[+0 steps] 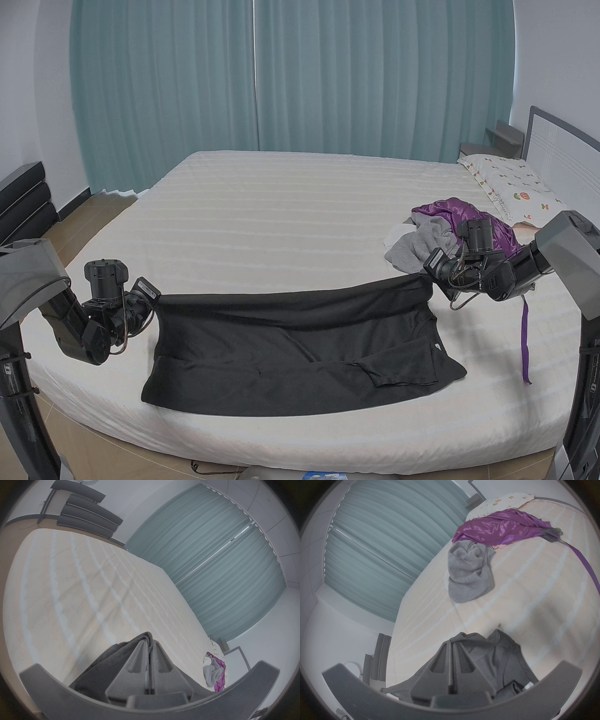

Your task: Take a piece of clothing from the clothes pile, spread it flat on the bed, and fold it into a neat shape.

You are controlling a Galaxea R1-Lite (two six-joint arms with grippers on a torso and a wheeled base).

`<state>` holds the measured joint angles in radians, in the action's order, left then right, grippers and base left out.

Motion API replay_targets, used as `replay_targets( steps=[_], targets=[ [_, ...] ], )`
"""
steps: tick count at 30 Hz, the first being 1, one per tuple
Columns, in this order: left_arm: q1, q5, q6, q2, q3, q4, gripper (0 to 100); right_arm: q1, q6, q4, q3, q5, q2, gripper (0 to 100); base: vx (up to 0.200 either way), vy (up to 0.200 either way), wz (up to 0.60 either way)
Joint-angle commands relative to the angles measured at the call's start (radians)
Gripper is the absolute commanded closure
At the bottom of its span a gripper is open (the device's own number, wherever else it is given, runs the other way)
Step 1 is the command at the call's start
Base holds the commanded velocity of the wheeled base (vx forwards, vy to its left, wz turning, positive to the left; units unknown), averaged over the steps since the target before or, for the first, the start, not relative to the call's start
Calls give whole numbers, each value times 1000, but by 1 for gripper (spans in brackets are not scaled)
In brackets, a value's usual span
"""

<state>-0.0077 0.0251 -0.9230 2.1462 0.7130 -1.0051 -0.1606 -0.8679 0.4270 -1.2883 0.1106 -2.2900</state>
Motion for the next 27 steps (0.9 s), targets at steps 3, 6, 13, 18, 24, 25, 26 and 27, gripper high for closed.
replay_targets(
  steps=[3, 6, 13, 18, 24, 25, 26, 27],
  targets=[
    [2, -1, 0, 64, 83, 0, 100, 3, 0, -11, -98, -3, -68, 100, 0, 0, 0],
    [2, 1, 0, 57, 98, -6, 100, 7, 0, -10, -134, -2, -75, 100, 0, 0, 0],
    [12, 3, 1, 63, 114, -1, 100, 9, 3, -10, -171, 4, -92, 100, 0, 0, 0],
    [14, -1, 3, 69, 114, -1, 100, 15, 4, -10, -198, 6, -100, 100, 0, 0, 0],
    [14, -1, 3, 101, 118, -1, 100, 13, 35, -51, -192, 9, -111, 100, 0, 0, 0],
    [15, -1, 3, 103, 117, -1, 100, 15, 35, -59, -190, 9, -111, 100, 0, 0, 0],
    [15, -1, 3, 103, 115, 0, 100, 16, 35, -67, -187, 11, -108, 100, 0, 0, 0],
    [15, -1, 4, 101, 111, -1, 100, 16, 35, -71, -180, 12, -105, 100, 0, 0, 0]
  ],
)
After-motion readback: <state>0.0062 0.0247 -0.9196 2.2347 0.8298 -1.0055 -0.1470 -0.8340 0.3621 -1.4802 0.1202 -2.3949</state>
